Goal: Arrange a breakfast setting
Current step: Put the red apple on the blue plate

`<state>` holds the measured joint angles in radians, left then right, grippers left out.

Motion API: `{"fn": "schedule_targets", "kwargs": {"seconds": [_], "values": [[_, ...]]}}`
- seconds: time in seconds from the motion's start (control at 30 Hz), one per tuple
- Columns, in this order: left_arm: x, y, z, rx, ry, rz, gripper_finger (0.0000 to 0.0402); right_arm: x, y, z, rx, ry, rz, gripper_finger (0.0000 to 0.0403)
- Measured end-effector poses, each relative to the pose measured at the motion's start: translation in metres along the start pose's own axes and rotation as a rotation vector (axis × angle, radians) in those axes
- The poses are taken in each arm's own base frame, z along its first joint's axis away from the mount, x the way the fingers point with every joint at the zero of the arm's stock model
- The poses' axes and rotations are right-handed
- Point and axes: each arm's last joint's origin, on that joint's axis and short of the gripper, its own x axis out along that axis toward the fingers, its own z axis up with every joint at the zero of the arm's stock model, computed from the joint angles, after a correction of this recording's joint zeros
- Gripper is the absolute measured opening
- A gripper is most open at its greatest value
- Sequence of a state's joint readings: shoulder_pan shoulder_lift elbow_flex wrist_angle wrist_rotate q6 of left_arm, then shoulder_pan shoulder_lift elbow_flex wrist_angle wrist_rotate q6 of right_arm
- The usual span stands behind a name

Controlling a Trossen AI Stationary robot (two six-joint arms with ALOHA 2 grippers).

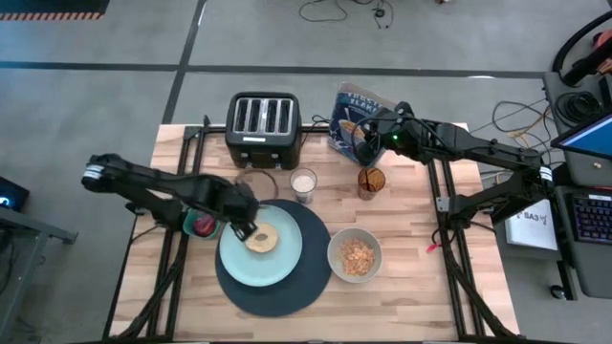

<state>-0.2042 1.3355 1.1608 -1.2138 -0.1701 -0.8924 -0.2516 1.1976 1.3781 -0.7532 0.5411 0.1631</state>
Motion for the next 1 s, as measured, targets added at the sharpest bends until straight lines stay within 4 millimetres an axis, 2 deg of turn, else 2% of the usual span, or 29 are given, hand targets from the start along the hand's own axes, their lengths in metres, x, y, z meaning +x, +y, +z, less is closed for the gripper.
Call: {"fn": "schedule_targets", "kwargs": {"seconds": [0.13, 0.27, 0.37, 0.53, 0.67, 0.8, 0.87, 1.0], "values": [[0.003, 0.035, -0.013, -0.254, 0.116, -0.051, 0.013, 0.0, 0.0, 0.0, 0.0, 0.0, 0.0, 0.0098], [0.027, 0.062, -0.03, -0.444, 0.325, -0.109, 0.0122, 0.0, 0.0, 0.0, 0.001, -0.001, 0.0, 0.01], [0.045, 0.074, -0.042, -0.472, 0.396, -0.086, 0.0126, 0.0, 0.0, 0.0, 0.002, -0.002, 0.0, 0.0104], [0.054, 0.08, -0.049, -0.437, 0.392, -0.033, 0.0164, 0.0, 0.0, 0.0, 0.034, -0.002, 0.002, 0.0103], [0.047, 0.077, -0.041, -0.43, 0.338, -0.013, 0.0204, 0.0, 0.0, 0.0, 0.055, -0.002, 0.003, 0.0101], [0.046, 0.079, -0.04, -0.391, 0.345, 0.102, 0.025, 0.0, 0.0, 0.001, 0.067, -0.005, 0.004, 0.0102], [0.05, 0.082, -0.04, -0.374, 0.36, 0.176, 0.0272, 0.0, 0.0, 0.001, 0.071, -0.009, 0.005, 0.0104], [0.064, 0.079, -0.034, -0.313, 0.353, 0.164, 0.0294, 0.0, 0.0, 0.002, 0.082, -0.019, 0.006, 0.0104]]}}
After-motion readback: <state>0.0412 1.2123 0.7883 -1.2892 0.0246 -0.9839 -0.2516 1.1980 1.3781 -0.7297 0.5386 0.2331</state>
